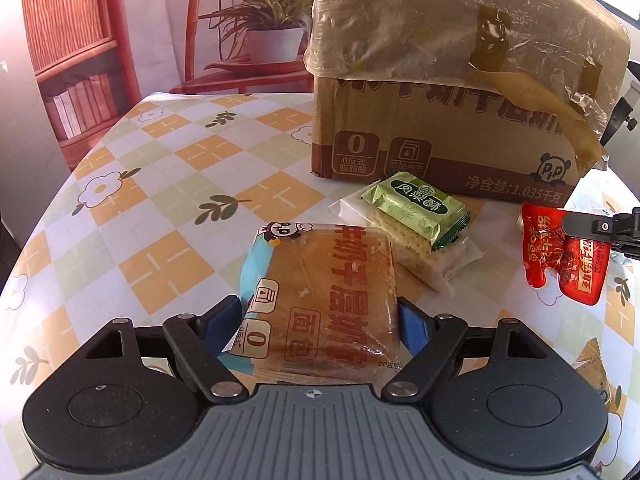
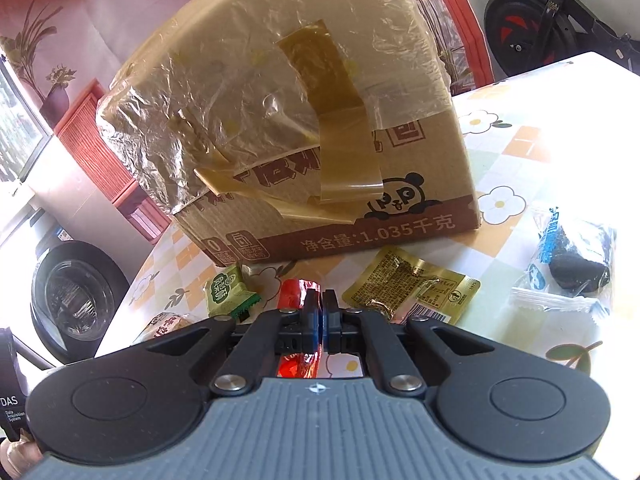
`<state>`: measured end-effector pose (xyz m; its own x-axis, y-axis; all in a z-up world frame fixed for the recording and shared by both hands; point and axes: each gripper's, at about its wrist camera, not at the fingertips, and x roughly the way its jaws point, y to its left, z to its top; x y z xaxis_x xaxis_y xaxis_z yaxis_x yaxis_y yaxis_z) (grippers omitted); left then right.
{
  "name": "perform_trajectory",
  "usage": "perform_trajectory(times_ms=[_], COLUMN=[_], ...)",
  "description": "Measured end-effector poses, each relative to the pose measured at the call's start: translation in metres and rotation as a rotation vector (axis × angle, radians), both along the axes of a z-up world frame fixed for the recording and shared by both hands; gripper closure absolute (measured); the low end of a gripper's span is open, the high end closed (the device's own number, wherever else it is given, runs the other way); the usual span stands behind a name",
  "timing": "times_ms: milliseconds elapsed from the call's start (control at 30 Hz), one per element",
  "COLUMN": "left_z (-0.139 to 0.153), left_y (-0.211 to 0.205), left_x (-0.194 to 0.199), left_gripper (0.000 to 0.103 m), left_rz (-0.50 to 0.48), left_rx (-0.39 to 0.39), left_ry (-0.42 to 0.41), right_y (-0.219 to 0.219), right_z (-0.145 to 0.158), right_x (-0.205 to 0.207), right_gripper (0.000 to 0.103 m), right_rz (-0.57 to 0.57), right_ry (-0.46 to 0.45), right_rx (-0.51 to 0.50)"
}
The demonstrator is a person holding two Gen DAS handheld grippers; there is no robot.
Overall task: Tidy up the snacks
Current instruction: 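Carry the bread packet and red packet over the box and release them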
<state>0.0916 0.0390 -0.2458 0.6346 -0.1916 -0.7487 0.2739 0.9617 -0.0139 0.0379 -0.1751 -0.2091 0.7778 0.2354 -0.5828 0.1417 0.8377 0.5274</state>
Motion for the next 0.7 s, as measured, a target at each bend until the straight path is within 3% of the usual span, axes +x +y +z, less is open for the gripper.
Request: perform_trajectory(times_ms=[100, 400, 700], left_z=[0.003, 0.029, 0.109], left_y=[0.000, 0.003, 0.006], left_x=[-0.003, -0.024, -0.030], left_gripper=[0.029, 0.031, 0.031], left_rz=[0.004, 0.011, 0.007], left_rx=[-0.004, -0.027, -0.104], left_ry=[-0.011, -0.086, -0.285], right_y=[0.000, 0.010, 0.012], right_z=[0.001, 0.022, 0.087], right_x=[-0.001, -0.006, -0.004], right_gripper=[0.101, 0.101, 0.101], right_rz=[0.002, 0.066, 0.118], right_ry=[-0.007, -0.085, -0.313], right_rx=[0.009, -0.009, -0.018])
